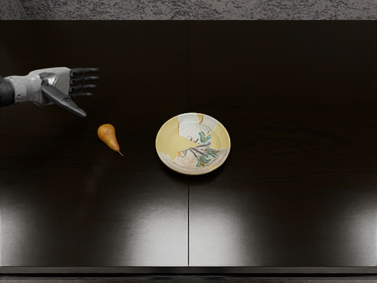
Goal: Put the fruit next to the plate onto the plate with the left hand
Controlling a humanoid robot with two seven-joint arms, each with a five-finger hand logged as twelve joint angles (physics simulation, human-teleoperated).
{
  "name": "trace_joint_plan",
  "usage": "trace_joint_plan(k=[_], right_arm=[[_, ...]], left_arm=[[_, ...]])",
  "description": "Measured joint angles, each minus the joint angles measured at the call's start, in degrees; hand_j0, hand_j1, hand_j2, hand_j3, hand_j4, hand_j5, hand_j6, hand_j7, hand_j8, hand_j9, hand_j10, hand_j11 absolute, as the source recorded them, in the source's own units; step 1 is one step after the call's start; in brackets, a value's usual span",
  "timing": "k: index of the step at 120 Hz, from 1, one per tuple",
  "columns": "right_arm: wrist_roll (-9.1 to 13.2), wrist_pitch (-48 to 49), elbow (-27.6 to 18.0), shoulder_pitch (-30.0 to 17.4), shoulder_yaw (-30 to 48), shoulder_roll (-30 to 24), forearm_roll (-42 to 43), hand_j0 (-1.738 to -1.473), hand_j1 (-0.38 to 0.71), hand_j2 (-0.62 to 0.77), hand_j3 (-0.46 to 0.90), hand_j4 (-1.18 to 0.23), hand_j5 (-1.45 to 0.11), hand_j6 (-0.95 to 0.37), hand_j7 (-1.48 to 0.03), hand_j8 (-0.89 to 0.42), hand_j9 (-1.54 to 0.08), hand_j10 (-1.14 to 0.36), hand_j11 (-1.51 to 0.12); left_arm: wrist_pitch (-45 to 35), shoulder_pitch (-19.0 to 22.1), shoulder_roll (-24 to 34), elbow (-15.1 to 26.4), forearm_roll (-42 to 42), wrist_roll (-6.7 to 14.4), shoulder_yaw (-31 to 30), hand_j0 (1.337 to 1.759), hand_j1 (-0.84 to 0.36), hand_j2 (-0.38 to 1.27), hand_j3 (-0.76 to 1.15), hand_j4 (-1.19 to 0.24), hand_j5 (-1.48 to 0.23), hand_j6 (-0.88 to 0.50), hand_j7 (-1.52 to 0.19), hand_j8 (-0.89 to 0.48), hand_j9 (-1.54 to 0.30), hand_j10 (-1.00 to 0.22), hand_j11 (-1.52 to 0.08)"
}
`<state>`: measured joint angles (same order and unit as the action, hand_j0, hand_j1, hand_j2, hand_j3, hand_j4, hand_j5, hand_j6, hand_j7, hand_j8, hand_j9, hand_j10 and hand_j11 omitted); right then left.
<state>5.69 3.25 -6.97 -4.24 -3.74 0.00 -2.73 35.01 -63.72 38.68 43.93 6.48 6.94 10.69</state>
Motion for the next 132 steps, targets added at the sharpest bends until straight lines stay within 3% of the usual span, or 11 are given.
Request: trace_joint_plan(k=[42,81,96,132], right_arm=[[0.2,0.0,0.0,-0.1,0.1,0.0,0.4,-1.658,-0.32,0.0,0.0,-0.02,-0.03,-0.02,-0.03,-0.02,-0.03,-0.02,-0.03],[0.2,0.0,0.0,-0.1,0.1,0.0,0.4,-1.658,-0.32,0.0,0.0,-0.02,-0.03,-0.02,-0.03,-0.02,-0.03,-0.02,-0.03],[0.2,0.0,0.0,-0.1,0.1,0.0,0.4,-1.658,-0.32,0.0,0.0,-0.02,-0.03,-0.02,-0.03,-0.02,-0.03,-0.02,-0.03],[0.2,0.0,0.0,-0.1,0.1,0.0,0.4,-1.658,-0.32,0.0,0.0,-0.02,-0.03,-0.02,-0.03,-0.02,-0.03,-0.02,-0.03]], left_arm=[[0.0,-1.1,0.7,-0.1,1.9,0.0,0.0,1.658,0.35,0.0,0.0,0.0,0.0,0.0,0.0,0.0,0.0,0.0,0.0],[0.0,-7.9,2.0,0.4,22.6,-0.1,0.2,1.658,0.35,0.0,0.0,0.0,0.0,0.0,0.0,0.0,0.0,0.0,0.0],[0.0,-9.7,2.0,3.8,30.9,-0.1,0.2,1.658,0.35,0.0,0.0,0.0,0.0,0.0,0.0,0.0,0.0,0.0,0.0],[0.0,-10.1,1.3,17.3,49.2,-0.4,-0.1,1.658,0.35,0.0,0.0,0.0,0.0,0.0,0.0,0.0,0.0,0.0,0.0]])
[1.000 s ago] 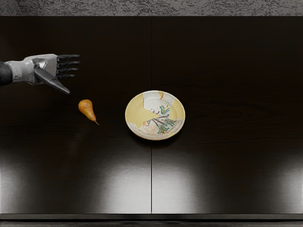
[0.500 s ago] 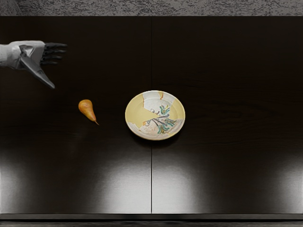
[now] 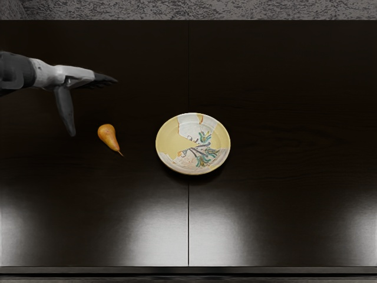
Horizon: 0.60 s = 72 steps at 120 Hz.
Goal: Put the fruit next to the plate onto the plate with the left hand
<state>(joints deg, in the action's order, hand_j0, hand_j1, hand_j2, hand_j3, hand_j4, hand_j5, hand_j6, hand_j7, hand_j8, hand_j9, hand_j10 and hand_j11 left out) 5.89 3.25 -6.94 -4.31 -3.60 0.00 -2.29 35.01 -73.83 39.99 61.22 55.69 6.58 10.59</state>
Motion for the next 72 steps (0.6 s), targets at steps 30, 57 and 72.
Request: trace_joint_plan(k=[30,57,72], right_arm=[[0.0,0.0,0.0,0.0,0.0,0.0,0.0,-1.658,-0.32,0.0,0.0,-0.02,-0.03,-0.02,-0.03,-0.02,-0.03,-0.02,-0.03],[0.0,0.0,0.0,0.0,0.0,0.0,0.0,-1.658,-0.32,0.0,0.0,-0.02,-0.03,-0.02,-0.03,-0.02,-0.03,-0.02,-0.03],[0.0,0.0,0.0,0.0,0.0,0.0,0.0,-1.658,-0.32,0.0,0.0,-0.02,-0.03,-0.02,-0.03,-0.02,-0.03,-0.02,-0.03]], left_arm=[[0.0,-2.6,-3.1,7.1,11.6,-0.1,-4.9,1.658,0.35,0.0,0.0,0.0,0.0,0.0,0.0,0.0,0.0,0.0,0.0],[0.0,-2.2,-4.3,9.0,19.8,-0.2,-8.6,1.658,0.35,0.0,0.0,0.0,0.0,0.0,0.0,0.0,0.0,0.0,0.0],[0.0,-2.1,-4.7,10.1,22.8,-0.3,-10.0,1.658,0.35,0.0,0.0,0.0,0.0,0.0,0.0,0.0,0.0,0.0,0.0]])
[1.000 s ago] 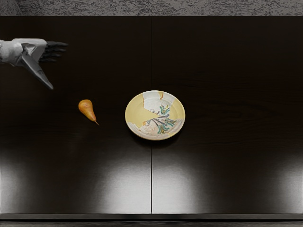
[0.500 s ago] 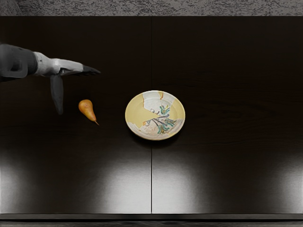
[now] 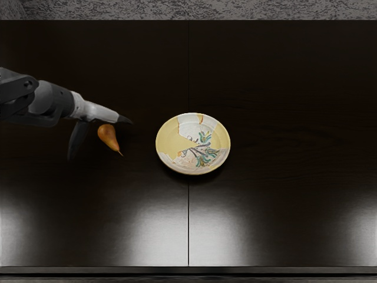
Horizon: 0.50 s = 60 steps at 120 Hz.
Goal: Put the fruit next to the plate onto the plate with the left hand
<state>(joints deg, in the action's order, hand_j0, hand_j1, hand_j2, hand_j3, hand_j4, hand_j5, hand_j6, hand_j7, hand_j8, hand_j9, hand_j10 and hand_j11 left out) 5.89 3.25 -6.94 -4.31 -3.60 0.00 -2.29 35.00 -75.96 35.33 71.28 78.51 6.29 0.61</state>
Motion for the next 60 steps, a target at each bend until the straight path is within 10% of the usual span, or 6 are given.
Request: trace_joint_plan(k=[60], right_arm=[[0.0,0.0,0.0,0.0,0.0,0.0,0.0,-1.658,-0.32,0.0,0.0,-0.02,-0.03,-0.02,-0.03,-0.02,-0.03,-0.02,-0.03]], left_arm=[[0.0,-0.6,-1.7,0.1,1.5,0.0,-1.5,1.658,0.35,0.0,0.0,0.0,0.0,0.0,0.0,0.0,0.0,0.0,0.0]])
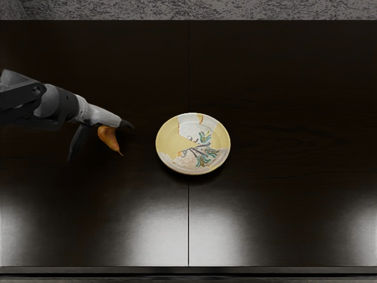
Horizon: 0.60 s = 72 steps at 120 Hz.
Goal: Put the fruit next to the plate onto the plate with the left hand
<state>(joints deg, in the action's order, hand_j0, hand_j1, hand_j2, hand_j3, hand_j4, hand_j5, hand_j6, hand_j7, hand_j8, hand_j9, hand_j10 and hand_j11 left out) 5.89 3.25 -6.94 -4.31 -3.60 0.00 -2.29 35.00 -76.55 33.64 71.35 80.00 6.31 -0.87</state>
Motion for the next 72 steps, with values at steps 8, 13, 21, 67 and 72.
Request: trace_joint_plan(k=[8,13,21,67,72], right_arm=[[0.0,0.0,0.0,0.0,0.0,0.0,0.0,-1.658,-0.32,0.0,0.0,-0.02,-0.03,-0.02,-0.03,-0.02,-0.03,-0.02,-0.03],[0.0,0.0,0.0,0.0,0.0,0.0,0.0,-1.658,-0.32,0.0,0.0,-0.02,-0.03,-0.02,-0.03,-0.02,-0.03,-0.02,-0.03],[0.0,0.0,0.0,0.0,0.0,0.0,0.0,-1.658,-0.32,0.0,0.0,-0.02,-0.03,-0.02,-0.03,-0.02,-0.03,-0.02,-0.03],[0.0,0.0,0.0,0.0,0.0,0.0,0.0,-1.658,-0.32,0.0,0.0,-0.02,-0.03,-0.02,-0.03,-0.02,-0.03,-0.02,-0.03],[0.0,0.0,0.0,0.0,0.0,0.0,0.0,-1.658,-0.32,0.0,0.0,-0.02,-0.03,-0.02,-0.03,-0.02,-0.03,-0.02,-0.03]], left_arm=[[0.0,-0.1,-0.3,-0.3,0.0,0.0,0.0,1.658,0.35,0.0,0.0,0.0,0.0,0.0,0.0,0.0,0.0,0.0,0.0],[0.0,-0.3,-0.6,-0.5,0.0,0.0,0.0,1.658,0.35,0.0,0.0,0.0,0.0,0.0,0.0,0.0,0.0,0.0,0.0],[0.0,-0.5,-0.9,-0.8,0.0,0.0,-0.2,1.658,0.35,0.0,0.0,0.0,0.0,0.0,0.0,0.0,0.0,0.0,0.0],[-0.2,-0.6,-1.3,-2.6,0.6,0.2,-1.0,1.658,0.33,0.0,0.0,-0.02,-0.02,-0.02,-0.02,-0.02,-0.02,-0.01,-0.02],[-0.4,-0.8,-1.3,-2.6,0.7,0.2,-1.1,1.658,0.33,0.0,0.0,-0.02,-0.02,-0.02,-0.02,-0.02,-0.02,-0.02,-0.02]])
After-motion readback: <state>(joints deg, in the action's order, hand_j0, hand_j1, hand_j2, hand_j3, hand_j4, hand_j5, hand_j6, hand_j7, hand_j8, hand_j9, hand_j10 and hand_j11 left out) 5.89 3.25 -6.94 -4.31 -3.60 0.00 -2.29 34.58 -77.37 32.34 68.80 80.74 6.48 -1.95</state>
